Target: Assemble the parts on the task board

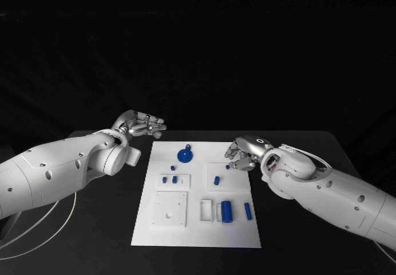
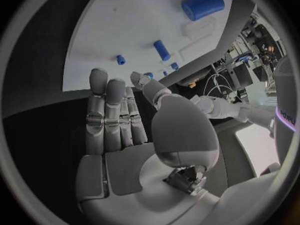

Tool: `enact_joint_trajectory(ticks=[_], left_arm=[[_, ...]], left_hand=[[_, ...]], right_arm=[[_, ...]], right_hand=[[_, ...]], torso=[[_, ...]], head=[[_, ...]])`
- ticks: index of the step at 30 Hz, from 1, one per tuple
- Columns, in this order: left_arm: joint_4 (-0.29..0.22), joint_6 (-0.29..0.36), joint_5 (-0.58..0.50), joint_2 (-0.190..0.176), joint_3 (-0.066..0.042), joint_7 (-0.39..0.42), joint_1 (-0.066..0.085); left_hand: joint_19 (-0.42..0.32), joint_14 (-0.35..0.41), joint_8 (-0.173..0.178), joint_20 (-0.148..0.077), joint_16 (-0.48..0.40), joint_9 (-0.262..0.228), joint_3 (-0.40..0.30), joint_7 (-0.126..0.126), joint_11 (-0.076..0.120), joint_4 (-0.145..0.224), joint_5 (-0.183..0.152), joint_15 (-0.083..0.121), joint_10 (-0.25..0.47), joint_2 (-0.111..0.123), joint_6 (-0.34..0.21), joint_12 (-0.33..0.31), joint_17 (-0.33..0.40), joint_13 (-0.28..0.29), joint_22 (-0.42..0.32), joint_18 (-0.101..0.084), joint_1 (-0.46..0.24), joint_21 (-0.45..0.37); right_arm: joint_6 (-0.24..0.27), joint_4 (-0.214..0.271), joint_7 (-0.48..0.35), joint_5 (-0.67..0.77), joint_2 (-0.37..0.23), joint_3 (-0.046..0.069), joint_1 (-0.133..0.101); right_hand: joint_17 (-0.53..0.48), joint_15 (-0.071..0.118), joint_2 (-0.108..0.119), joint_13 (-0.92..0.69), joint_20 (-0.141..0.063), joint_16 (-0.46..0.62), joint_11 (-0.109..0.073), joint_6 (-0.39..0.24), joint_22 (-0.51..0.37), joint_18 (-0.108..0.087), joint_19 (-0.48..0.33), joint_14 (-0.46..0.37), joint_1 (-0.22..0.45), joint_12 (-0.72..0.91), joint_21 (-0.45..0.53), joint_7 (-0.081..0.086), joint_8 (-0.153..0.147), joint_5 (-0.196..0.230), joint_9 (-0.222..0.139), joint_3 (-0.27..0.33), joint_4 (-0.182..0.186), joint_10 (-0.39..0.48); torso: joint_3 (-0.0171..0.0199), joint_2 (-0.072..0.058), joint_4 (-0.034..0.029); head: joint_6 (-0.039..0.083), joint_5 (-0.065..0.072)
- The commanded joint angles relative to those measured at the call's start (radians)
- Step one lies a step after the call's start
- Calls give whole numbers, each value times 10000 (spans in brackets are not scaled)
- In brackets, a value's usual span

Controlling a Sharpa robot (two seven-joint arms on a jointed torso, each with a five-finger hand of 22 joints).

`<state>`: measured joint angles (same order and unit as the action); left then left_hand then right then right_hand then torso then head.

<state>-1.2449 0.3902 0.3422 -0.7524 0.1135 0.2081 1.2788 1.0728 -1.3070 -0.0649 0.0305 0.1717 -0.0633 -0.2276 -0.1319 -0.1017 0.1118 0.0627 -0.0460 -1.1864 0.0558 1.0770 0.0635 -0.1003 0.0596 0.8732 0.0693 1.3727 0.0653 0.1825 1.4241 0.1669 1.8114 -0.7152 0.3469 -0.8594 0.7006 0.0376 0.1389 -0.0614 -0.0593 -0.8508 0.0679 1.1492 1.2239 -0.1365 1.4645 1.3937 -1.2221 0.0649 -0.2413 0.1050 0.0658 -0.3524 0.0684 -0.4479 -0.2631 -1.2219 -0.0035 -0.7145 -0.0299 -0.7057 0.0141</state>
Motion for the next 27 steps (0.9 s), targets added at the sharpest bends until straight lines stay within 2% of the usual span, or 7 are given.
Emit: enact_joint_trajectory(ticks=[1, 7, 8, 11, 12, 21, 27], left_arm=[[-116, -72, -962, -15, -12, 685, 20], [-174, -97, -1079, -33, -12, 792, 21], [-178, -98, -1091, -35, -12, 801, 21], [-195, -108, -1122, -40, -12, 832, 21], [-200, -113, -1127, -40, -12, 837, 21], [-241, -187, -1161, -29, -12, 853, 21], [-250, -215, -1172, -26, -11, 848, 21]], left_hand=[[-229, 40, 7, 124, -593, 1, 75, -12, -25, -7, -18, -149, 121, -127, -65, -36, 44, -9, -574, -75, -8, -18], [-174, -86, 12, 160, -989, 4, 120, -4, -35, 25, -18, -166, 132, -130, -73, -32, -12, -8, -1141, -57, 14, -11], [35, -99, 11, 143, -1058, 3, 222, -8, -39, 71, -17, -166, 139, -181, -68, -35, -131, -9, -2206, -85, 4, 39], [35, -99, 11, 143, -1058, 3, 222, -8, -39, 71, -17, -166, 139, -181, -68, -35, -131, -9, -2206, -85, 4, 39], [126, -101, 14, 131, -1059, 5, 274, -5, -37, 100, -24, -161, 136, -210, -58, -36, -145, -9, -2656, -99, 8, 67], [142, -106, 10, 130, -1057, 3, 286, -4, -41, 96, -22, -161, 151, -216, -59, -34, -150, -8, -2726, -101, -7, 72], [155, -112, 11, 130, -1054, 3, 294, -5, -41, 84, -24, -161, 149, -233, -61, -34, -156, -8, -2775, -101, -20, 75]], right_arm=[[-476, -2, 550, 869, 56, -62, 7], [-557, -21, 587, 978, 140, -208, 7], [-562, -27, 589, 985, 152, -226, 7], [-574, -82, 596, 1015, 208, -297, 7], [-571, -107, 600, 1026, 226, -318, 7], [-242, -508, 655, 1151, 429, -494, 7], [-45, -713, 697, 1197, 546, -555, 7]], right_hand=[[-16, -43, 153, 12, 42, 52, 5, -20, -112, -203, 419, 58, -5, -33, -65, 34, -28, 74, -11, -41, 55, 98], [-16, -43, 153, 12, 42, 52, 5, -20, -113, -203, 419, 58, -6, -33, -65, 34, -28, 75, -11, -41, 55, 99], [-16, -43, 153, 12, 42, 52, 5, -20, -113, -203, 419, 58, -6, -33, -65, 34, -28, 75, -11, -41, 55, 99], [-17, -47, 218, 15, 51, 51, 8, -27, -287, -207, 415, 66, -65, -40, -143, 34, -29, 92, -11, -61, 152, 105], [-17, -47, 218, 15, 51, 51, 8, -27, -287, -207, 415, 66, -65, -40, -143, 34, -29, 92, -11, -61, 152, 105], [-18, -64, 218, 16, 61, 40, 4, -41, -407, -220, 407, 92, -84, -43, -260, 43, -30, 338, -13, -355, 216, 79], [-34, -43, 376, 14, 37, 59, 1, -52, -573, -206, 395, 120, -90, -38, -384, 44, -22, 496, -9, -736, 401, 80]], torso=[[18, -4, -2], [23, -2, 3], [25, -2, 4], [20, -3, 2], [18, -2, 1], [16, -3, -3], [19, -9, -9]], head=[[-24, 7], [-44, -12], [-48, -15], [-48, -14], [-47, -14], [-60, -22], [-83, -27]])
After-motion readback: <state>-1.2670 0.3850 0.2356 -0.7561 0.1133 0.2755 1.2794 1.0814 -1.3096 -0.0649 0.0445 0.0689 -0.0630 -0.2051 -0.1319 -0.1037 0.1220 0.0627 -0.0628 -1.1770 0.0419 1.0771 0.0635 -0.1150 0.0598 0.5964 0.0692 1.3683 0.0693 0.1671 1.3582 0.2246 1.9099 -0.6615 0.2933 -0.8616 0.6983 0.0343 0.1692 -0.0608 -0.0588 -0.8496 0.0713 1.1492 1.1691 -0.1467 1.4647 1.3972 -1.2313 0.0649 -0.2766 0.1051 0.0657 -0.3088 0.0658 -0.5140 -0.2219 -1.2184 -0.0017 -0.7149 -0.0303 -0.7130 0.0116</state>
